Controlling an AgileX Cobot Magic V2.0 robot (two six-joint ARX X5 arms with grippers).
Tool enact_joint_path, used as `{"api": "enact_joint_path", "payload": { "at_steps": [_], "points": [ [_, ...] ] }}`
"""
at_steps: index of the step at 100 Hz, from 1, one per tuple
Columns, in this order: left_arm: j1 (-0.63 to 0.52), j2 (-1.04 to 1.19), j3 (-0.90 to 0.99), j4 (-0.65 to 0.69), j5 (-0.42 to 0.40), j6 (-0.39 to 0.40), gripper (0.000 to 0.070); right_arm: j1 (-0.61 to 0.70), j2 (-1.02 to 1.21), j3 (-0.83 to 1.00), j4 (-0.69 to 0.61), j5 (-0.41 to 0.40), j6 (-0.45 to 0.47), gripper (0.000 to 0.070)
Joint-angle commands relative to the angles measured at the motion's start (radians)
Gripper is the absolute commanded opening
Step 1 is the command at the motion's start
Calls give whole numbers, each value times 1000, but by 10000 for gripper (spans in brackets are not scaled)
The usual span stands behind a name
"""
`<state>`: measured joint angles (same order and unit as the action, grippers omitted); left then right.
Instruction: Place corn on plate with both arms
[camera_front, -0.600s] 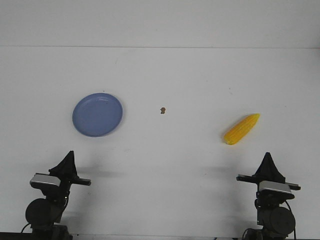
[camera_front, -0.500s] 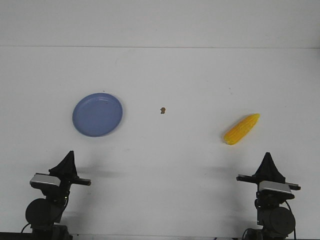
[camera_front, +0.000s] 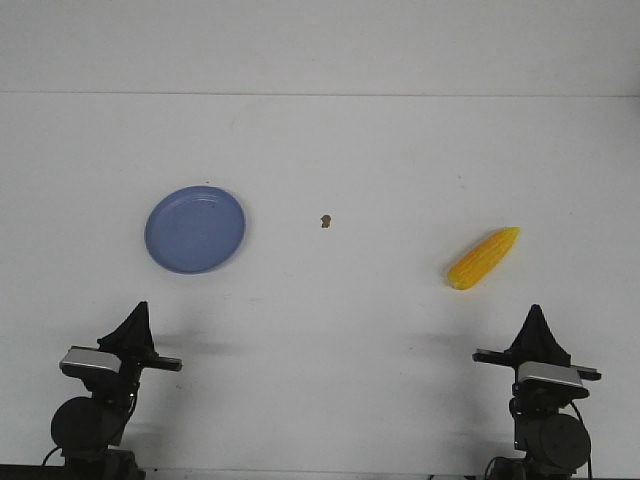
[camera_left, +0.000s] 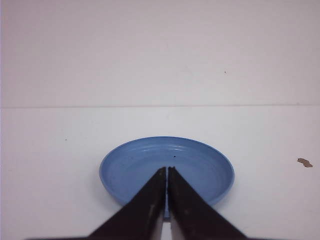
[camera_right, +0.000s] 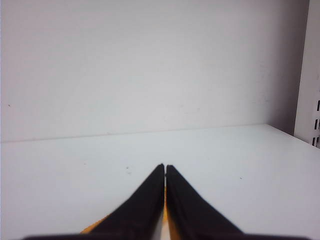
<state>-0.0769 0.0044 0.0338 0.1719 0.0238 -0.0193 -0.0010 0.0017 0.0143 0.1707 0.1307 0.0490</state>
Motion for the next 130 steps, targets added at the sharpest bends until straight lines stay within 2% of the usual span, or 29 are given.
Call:
{"api": "enact_joint_path", "payload": {
  "at_steps": [1, 16, 31, 39, 60, 75, 88, 110, 130],
  "points": [
    [0, -1, -20, 13, -2, 4, 15, 0, 0, -2, 13, 1, 7, 12],
    [0, -1, -7, 14, -2, -9, 15, 0, 0, -2, 19, -1, 9, 12],
    [0, 0, 51, 8, -2, -80, 15, 1, 0, 0, 71, -2, 6, 12],
    [0, 7, 101, -12, -2, -108, 15, 1, 0, 19, 49, -2, 5, 12],
    [0, 115, 292, -127, -2, -133, 15, 1, 9, 162, -191, -10, 18, 12],
    [0, 284, 477, -271, -2, -132, 14, 1, 72, 309, -351, -10, 18, 12],
    [0, 439, 643, -405, -2, -132, 14, 1, 182, 452, -471, -10, 17, 12],
    [0, 674, 899, -670, 1, -131, 15, 1, 428, 708, -748, -10, 18, 12],
    [0, 816, 995, -805, 2, -132, 15, 1, 618, 860, -893, -10, 25, 12]
  ]
}}
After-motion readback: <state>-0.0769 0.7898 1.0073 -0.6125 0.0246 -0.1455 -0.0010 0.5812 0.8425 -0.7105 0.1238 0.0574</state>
